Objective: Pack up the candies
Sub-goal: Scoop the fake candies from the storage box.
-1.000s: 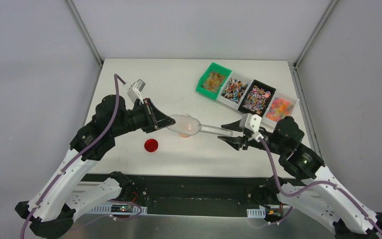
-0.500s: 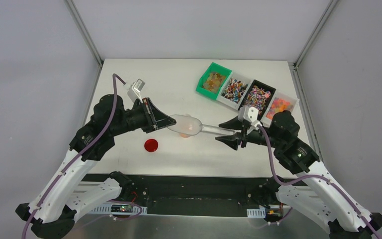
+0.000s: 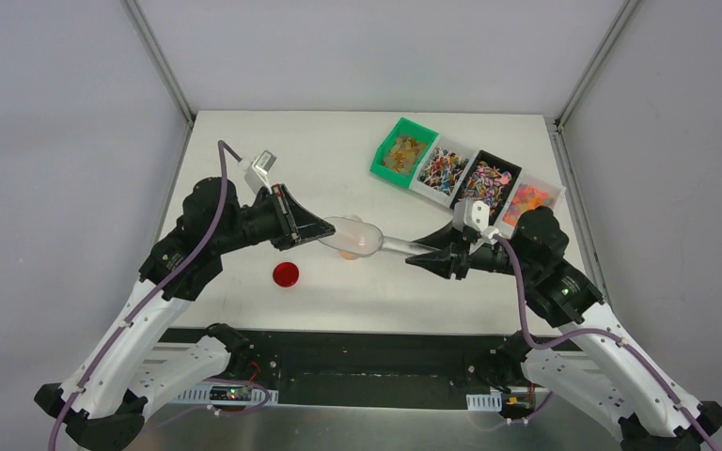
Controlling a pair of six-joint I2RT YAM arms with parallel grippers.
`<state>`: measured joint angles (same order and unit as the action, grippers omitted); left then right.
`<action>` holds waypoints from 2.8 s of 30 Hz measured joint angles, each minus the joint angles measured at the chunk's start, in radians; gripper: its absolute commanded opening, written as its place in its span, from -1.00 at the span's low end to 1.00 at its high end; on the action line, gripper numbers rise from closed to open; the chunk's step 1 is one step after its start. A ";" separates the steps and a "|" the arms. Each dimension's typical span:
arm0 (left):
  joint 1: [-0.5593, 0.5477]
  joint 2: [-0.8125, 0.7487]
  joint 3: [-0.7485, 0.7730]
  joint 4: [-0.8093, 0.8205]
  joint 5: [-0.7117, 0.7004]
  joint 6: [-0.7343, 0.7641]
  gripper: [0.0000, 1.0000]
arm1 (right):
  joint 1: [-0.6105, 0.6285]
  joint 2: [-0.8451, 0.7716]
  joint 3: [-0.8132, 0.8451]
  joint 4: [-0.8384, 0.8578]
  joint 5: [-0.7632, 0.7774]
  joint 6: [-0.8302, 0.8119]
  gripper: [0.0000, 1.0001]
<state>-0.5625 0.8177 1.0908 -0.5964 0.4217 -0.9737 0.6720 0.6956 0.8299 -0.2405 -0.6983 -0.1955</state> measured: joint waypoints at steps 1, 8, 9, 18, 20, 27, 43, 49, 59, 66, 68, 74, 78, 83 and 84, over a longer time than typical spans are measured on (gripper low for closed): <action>0.002 -0.002 -0.001 0.003 0.005 -0.005 -0.91 | -0.001 0.000 0.000 0.001 -0.006 0.003 -1.00; 0.015 -0.007 -0.007 -0.001 -0.014 0.019 0.71 | -0.004 -0.007 0.000 0.018 0.020 0.021 -1.00; 0.017 -0.010 -0.007 -0.012 -0.030 0.031 0.90 | -0.004 -0.013 0.000 0.014 0.043 0.024 -1.00; 0.021 -0.018 0.060 -0.144 -0.244 0.257 0.98 | -0.012 0.078 0.201 -0.240 0.338 0.042 -1.00; 0.021 -0.021 0.069 -0.156 -0.285 0.324 0.98 | -0.020 0.137 0.270 -0.320 0.425 0.053 -1.00; 0.021 -0.031 0.071 -0.198 -0.400 0.566 0.98 | -0.077 0.422 0.564 -0.630 0.661 0.103 -1.00; 0.021 -0.131 -0.174 -0.197 -0.584 0.778 0.93 | -0.212 0.934 1.107 -1.176 0.829 0.174 -1.00; 0.021 -0.146 -0.174 -0.192 -0.584 0.787 0.92 | -0.212 1.065 1.210 -1.244 0.859 0.203 -1.00; 0.021 -0.183 -0.174 -0.189 -0.588 0.792 0.91 | -0.212 1.242 1.387 -1.307 0.920 0.251 -1.00; 0.021 -0.185 -0.174 -0.189 -0.589 0.792 0.91 | -0.212 1.349 1.474 -1.315 0.947 0.290 -1.00; 0.021 -0.186 -0.174 -0.189 -0.589 0.792 0.91 | -0.212 1.370 1.492 -1.315 0.950 0.299 -1.00; 0.021 -0.195 -0.174 -0.189 -0.590 0.792 0.91 | -0.212 1.400 1.517 -1.317 0.964 0.316 -1.00; 0.021 -0.197 -0.174 -0.189 -0.593 0.792 0.91 | -0.212 1.408 1.521 -1.320 0.971 0.328 -1.00; 0.021 -0.197 -0.174 -0.189 -0.599 0.792 0.91 | -0.212 1.430 1.525 -1.322 0.974 0.337 -1.00; 0.021 -0.197 -0.174 -0.189 -0.599 0.792 0.91 | -0.212 1.439 1.529 -1.322 0.975 0.339 -1.00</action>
<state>-0.5415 0.6205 0.9169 -0.7853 -0.1776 -0.1814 0.4595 2.1342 2.3589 -1.5627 0.2771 0.1432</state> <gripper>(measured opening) 0.956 0.303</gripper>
